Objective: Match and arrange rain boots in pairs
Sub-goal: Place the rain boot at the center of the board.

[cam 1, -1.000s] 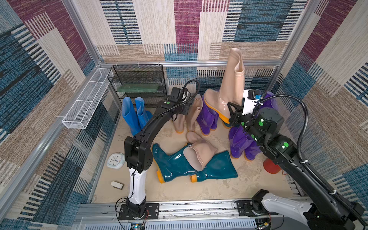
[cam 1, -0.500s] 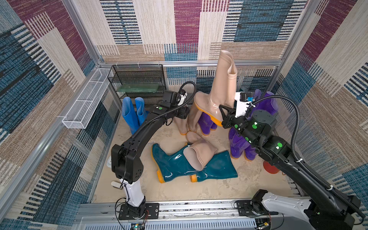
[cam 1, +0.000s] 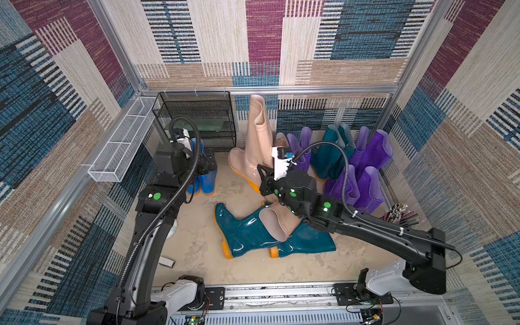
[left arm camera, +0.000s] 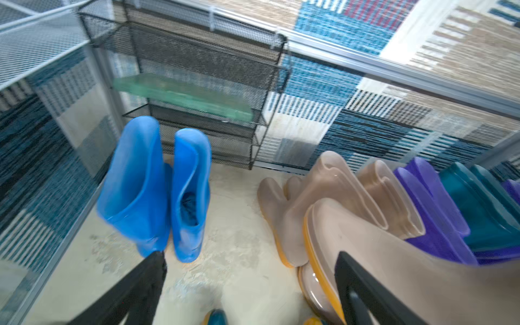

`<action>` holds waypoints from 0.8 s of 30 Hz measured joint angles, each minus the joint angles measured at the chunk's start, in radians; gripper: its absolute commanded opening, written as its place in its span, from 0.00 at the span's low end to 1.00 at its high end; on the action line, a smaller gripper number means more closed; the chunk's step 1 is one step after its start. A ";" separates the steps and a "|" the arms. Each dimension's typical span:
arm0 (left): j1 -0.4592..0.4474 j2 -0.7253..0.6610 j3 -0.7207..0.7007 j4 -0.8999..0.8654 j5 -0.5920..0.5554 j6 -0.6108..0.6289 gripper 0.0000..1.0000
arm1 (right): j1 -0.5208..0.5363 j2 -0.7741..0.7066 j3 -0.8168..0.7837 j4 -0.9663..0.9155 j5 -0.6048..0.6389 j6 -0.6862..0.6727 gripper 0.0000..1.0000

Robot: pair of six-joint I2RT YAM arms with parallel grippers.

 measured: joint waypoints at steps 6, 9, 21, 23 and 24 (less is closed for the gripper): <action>0.040 -0.111 -0.159 0.018 -0.014 -0.019 0.95 | 0.008 0.250 0.103 0.015 0.154 0.031 0.00; 0.064 -0.105 -0.209 0.031 -0.012 -0.024 0.95 | -0.007 0.414 0.226 0.015 0.235 0.039 0.00; 0.193 -0.113 -0.340 0.166 0.170 -0.068 0.92 | -0.130 0.899 0.636 0.008 0.243 0.022 0.00; 0.208 -0.129 -0.361 0.182 0.200 -0.074 0.92 | -0.128 0.942 0.679 0.005 0.230 0.013 0.00; 0.216 -0.134 -0.370 0.190 0.217 -0.080 0.92 | -0.126 0.959 0.695 0.005 0.226 0.008 0.00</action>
